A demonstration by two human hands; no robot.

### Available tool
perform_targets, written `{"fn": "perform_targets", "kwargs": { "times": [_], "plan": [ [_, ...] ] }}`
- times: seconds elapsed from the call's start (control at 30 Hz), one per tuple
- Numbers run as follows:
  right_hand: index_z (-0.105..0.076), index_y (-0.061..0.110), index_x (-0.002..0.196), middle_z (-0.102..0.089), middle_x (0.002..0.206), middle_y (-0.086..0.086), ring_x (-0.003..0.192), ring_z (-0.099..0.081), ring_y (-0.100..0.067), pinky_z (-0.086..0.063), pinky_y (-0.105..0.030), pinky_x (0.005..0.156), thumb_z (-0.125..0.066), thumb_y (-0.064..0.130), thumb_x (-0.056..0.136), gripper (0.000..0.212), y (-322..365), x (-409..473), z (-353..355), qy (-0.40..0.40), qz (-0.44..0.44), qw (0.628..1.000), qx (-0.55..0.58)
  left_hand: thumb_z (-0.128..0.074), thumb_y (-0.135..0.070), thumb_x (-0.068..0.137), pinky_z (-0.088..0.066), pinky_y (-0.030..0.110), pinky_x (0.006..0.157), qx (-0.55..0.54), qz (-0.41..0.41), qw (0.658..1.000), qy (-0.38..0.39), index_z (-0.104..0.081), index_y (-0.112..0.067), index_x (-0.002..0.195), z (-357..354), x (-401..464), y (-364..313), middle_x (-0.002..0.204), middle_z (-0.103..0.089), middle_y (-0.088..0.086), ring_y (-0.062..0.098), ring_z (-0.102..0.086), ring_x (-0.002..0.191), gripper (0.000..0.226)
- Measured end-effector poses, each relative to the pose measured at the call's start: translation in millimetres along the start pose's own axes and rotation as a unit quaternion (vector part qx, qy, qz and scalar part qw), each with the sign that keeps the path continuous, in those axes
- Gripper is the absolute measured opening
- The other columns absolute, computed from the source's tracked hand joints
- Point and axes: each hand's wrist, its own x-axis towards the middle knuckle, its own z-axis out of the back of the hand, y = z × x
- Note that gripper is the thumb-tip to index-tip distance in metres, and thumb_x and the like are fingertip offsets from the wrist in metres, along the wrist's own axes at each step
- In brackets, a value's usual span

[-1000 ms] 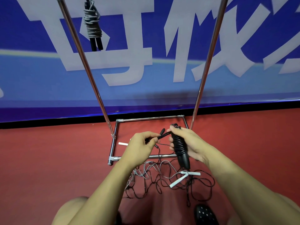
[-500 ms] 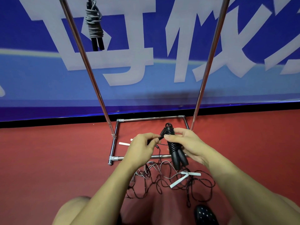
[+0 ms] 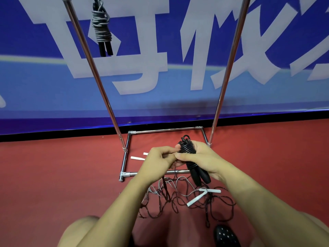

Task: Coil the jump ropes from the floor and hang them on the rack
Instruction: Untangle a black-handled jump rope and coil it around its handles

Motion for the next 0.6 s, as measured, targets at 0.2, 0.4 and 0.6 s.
{"fn": "perform_targets", "kwargs": {
  "times": [0.2, 0.4, 0.6],
  "plan": [
    [-0.063, 0.003, 0.121, -0.076, 0.115, -0.011, 0.086, -0.073, -0.026, -0.058, -0.029, 0.085, -0.073, 0.004, 0.090, 0.033, 9.3, -2.6, 4.2, -0.022, 0.012, 1.000, 0.009, -0.038, -0.040, 0.106, -0.019, 0.020, 0.036, -0.124, 0.151, 0.977, 0.089, -0.060, -0.006, 0.088, 4.2, -2.7, -0.4, 0.059, -0.057, 0.013, 0.013, -0.037, 0.032, 0.044],
    [-0.060, 0.004, 0.114, -0.076, 0.114, -0.013, 0.079, -0.067, -0.018, -0.052, -0.028, 0.078, -0.073, 0.007, 0.088, 0.029, 21.5, -3.8, 16.4, -0.061, 0.031, 0.995, 0.078, -0.027, -0.049, 0.104, -0.023, 0.017, 0.029, -0.210, 0.234, 0.920, 0.235, -0.069, 0.000, 0.094, 3.5, -7.4, 2.4, 0.067, -0.066, 0.019, 0.016, -0.052, 0.036, 0.065],
    [-0.057, 0.010, 0.118, -0.075, 0.120, -0.007, 0.083, -0.072, -0.023, -0.052, -0.035, 0.081, -0.074, 0.018, 0.088, 0.035, 25.2, -4.8, 22.4, -0.069, 0.025, 0.992, 0.102, -0.049, -0.039, 0.101, -0.049, 0.017, 0.037, -0.308, 0.212, 0.912, 0.170, -0.078, -0.003, 0.086, -5.8, -8.9, -1.5, 0.082, -0.075, 0.016, 0.011, -0.061, 0.043, 0.049]
  ]
}}
